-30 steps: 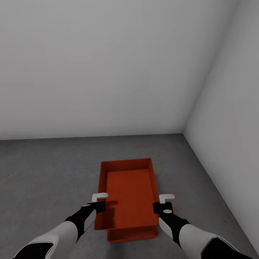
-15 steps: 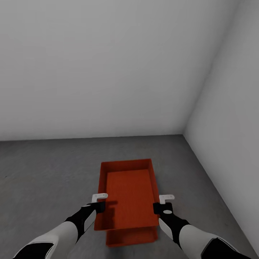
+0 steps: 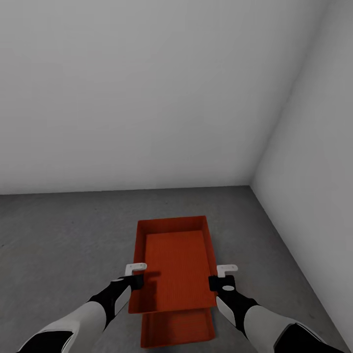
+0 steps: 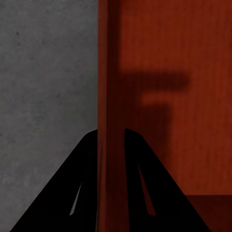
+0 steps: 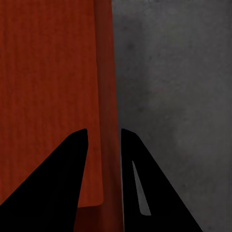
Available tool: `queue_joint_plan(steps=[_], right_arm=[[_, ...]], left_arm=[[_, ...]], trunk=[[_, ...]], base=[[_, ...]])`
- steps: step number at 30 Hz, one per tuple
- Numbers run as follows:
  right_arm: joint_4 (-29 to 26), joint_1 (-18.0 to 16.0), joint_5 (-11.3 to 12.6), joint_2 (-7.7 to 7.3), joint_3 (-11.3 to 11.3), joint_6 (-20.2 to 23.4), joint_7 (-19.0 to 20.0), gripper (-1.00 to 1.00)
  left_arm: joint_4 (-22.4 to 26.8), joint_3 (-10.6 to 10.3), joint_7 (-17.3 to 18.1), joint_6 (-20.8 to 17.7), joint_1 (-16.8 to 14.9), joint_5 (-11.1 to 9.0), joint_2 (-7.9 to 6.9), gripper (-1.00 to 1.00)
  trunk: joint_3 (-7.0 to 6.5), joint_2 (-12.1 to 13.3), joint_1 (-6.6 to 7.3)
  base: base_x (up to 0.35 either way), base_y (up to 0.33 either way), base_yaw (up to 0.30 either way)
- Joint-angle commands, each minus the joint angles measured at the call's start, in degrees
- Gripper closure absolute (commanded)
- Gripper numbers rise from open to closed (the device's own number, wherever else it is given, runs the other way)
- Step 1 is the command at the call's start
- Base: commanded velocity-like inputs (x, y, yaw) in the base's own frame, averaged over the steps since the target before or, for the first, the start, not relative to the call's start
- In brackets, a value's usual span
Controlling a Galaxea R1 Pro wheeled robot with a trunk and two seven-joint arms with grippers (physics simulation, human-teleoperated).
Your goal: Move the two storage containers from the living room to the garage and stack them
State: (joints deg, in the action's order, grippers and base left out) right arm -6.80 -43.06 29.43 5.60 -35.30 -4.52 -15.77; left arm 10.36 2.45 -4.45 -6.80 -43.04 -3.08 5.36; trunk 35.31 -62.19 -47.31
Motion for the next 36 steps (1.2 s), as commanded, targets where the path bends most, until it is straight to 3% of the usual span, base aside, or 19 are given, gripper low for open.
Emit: queue_joint_plan(steps=[1,36], right_arm=[[-0.15,-0.10,0.10,-0.76,2.25,-0.14,-0.06,1.00],[-0.15,-0.10,0.15,-0.76,2.25,-0.13,-0.05,1.00]], left_arm=[[-0.69,-3.76,-0.47,-0.31,0.06,2.73,0.00,1.00],[-0.69,-3.76,-1.27,-1.02,0.06,2.55,0.25,1.00]], trunk=[[0.04,-0.03,0.00],[0.04,-0.03,0.00]], base=[[0.004,0.000,0.000],[0.000,0.000,0.000]])
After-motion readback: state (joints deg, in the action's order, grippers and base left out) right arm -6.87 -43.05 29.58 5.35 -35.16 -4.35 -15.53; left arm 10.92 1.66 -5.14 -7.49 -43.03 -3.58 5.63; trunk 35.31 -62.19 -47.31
